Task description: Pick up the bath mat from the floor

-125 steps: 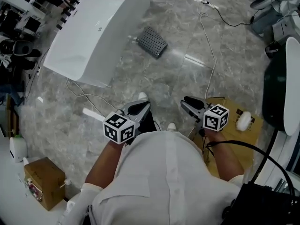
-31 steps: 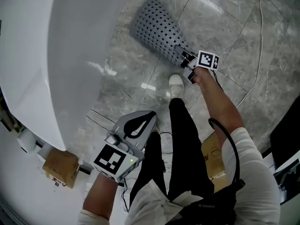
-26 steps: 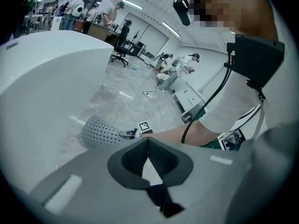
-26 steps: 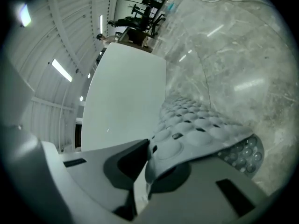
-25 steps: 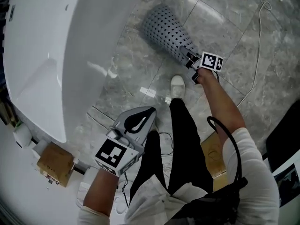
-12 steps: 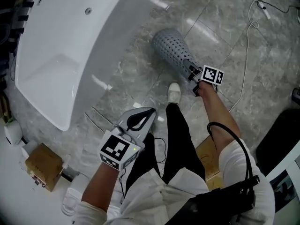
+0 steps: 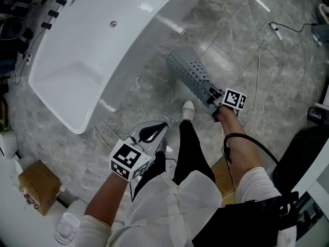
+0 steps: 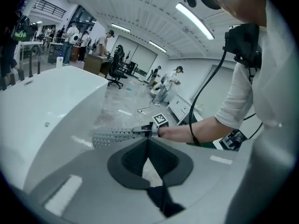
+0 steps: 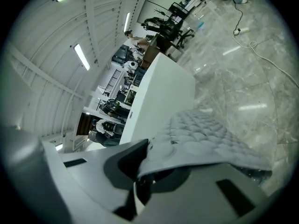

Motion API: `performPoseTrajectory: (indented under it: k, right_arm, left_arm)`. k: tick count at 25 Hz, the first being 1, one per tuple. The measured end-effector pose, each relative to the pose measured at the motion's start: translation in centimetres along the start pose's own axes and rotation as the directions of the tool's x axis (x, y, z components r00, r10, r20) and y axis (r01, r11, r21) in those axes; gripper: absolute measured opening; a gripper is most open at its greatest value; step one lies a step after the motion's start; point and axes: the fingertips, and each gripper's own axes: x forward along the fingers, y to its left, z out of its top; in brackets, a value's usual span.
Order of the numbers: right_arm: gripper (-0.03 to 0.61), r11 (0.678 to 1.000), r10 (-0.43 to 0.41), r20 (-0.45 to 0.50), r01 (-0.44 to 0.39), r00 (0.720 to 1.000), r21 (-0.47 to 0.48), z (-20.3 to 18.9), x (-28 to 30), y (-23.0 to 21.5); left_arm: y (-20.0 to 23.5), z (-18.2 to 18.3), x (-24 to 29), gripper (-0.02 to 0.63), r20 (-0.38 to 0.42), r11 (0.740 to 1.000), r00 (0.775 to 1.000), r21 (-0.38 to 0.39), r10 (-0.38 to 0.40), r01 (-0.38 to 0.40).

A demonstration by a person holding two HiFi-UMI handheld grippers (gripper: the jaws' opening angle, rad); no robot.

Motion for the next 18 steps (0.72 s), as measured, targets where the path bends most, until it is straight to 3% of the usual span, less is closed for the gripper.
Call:
performPoseTrajectory:
  k: [12,18]
  right_arm:
    - [0.015,0.985,0.111,0.030,-0.106,0.993,-0.134,-1.6,-9.2,19.6]
    - [0.015,0.957,0.171,0.024,-0.161,0.985,-0.240,-3.9,-13.3,29.1]
  left_arm:
    - [-4.9,1.2,-11.3,0.006,0.118,0.999,0.993,0.052,0.003,-0.010]
    - [-6.5,0.9,-16.2,0.006,0.183,1.000,0.983,0.016,-0.013,0.010]
